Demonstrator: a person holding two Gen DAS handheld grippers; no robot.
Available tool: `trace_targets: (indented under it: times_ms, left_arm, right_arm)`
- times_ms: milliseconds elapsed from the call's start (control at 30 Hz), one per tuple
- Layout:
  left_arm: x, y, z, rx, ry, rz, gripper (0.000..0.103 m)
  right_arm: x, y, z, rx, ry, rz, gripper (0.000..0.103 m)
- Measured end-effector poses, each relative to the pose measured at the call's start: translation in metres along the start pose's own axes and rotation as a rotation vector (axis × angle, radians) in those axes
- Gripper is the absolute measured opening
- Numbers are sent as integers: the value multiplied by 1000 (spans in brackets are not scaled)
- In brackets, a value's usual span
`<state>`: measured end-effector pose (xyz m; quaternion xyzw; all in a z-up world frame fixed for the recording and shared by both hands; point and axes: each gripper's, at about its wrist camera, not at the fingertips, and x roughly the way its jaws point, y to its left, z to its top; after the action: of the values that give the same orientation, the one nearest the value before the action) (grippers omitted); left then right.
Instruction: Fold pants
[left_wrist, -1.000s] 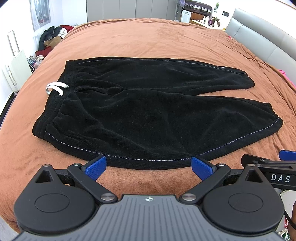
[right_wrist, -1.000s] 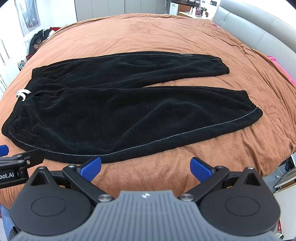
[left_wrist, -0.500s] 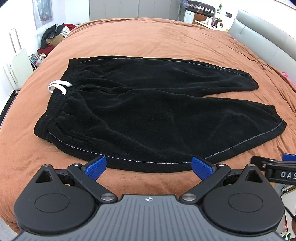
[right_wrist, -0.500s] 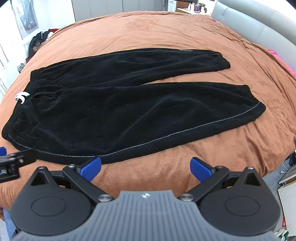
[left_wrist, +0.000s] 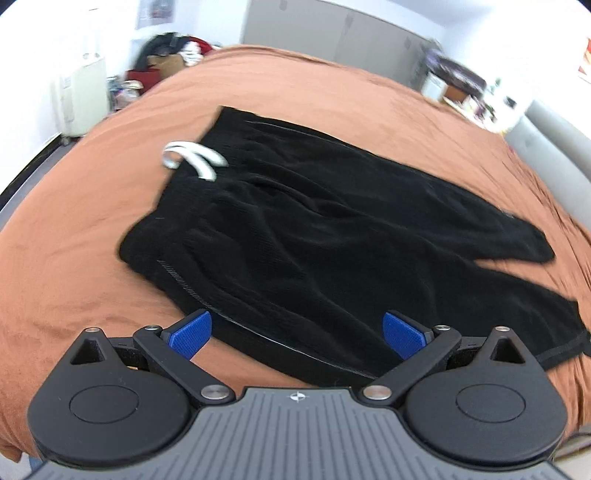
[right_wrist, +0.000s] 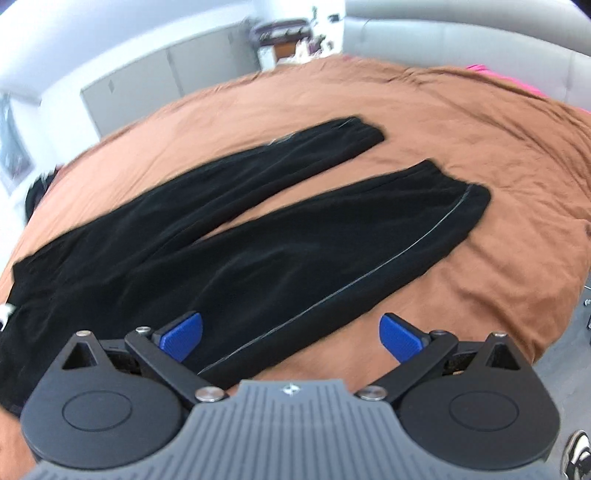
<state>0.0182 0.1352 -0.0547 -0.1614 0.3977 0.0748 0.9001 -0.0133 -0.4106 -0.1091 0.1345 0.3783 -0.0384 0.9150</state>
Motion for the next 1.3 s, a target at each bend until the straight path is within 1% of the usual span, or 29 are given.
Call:
trace_targets:
  times_ms: [100,167,200,233,267,333,433,533,600,700,767,833,867,967,1033,1067,1100,1133,1200,1233,1300]
  left_arm:
    - [9,26,-1,-56,-19,7,103]
    - [15,39,-3,-92,-39,7,103]
    - [17,44,-4,-103,-57,3,103]
    - [19,48,-6,-108,-75,-6,103]
    - [21,51,-7,-110,-85,-17,103]
    - [29,52,-8,-110,-73,-36,103]
    - [44,52,-9,-110,-36,-41,103]
    - [58,53,-9,-143,-4,-28,103]
    - [63,55,-9,-173,7,-34,103]
    - [65,57,-10,-215,-2,-61,103]
    - [70,58,-10,-236,0,-66,103]
    - [78,64,-9,-287,11,-65,103]
    - [83,69,-10,-328,21,-77,103]
    - [89,83,-13,-423,9,-148,103]
    - [89,89,-15,-467,10,-167,103]
    - [90,91,-15,-481,23,-171,103]
    - [91,92,-14,-481,29,-173,103]
    - [91,92,-13,-480,31,-176,103]
    - [93,94,-11,-506,26,-190,103]
    - [95,96,-11,-532,16,-197,103]
    - [97,98,-9,-592,-11,-218,103]
  right_arm:
    - [17,-38,1,53,-69,26,98]
    - [25,-66,1,85,-140,87,98]
    - [29,-79,2,94,-177,94,98]
    - [35,-89,2,94,-200,74,98]
    - [39,-96,3,90,-203,44,98]
    - [50,-113,8,93,-196,-10,98]
    - [65,-149,17,179,-173,-34,98]
    - [78,-182,23,316,-152,-18,98]
    - [90,-202,29,415,-132,55,98]
    - [101,-214,33,529,-114,170,98]
    - [111,-217,37,573,-101,224,98]
    - [128,-222,41,622,-84,226,98]
    - [134,-224,40,649,-72,228,98]
    - [149,-226,39,703,-52,245,98]
    - [149,-224,42,701,-56,257,98]
    - [149,-224,45,700,-61,269,96]
    - [146,-223,46,696,-83,289,85]
    - [144,-221,48,688,-108,323,80]
    - [142,-219,51,677,-132,348,78]
    - [144,-217,51,679,-124,350,78]
    - [154,-218,50,701,-91,363,72]
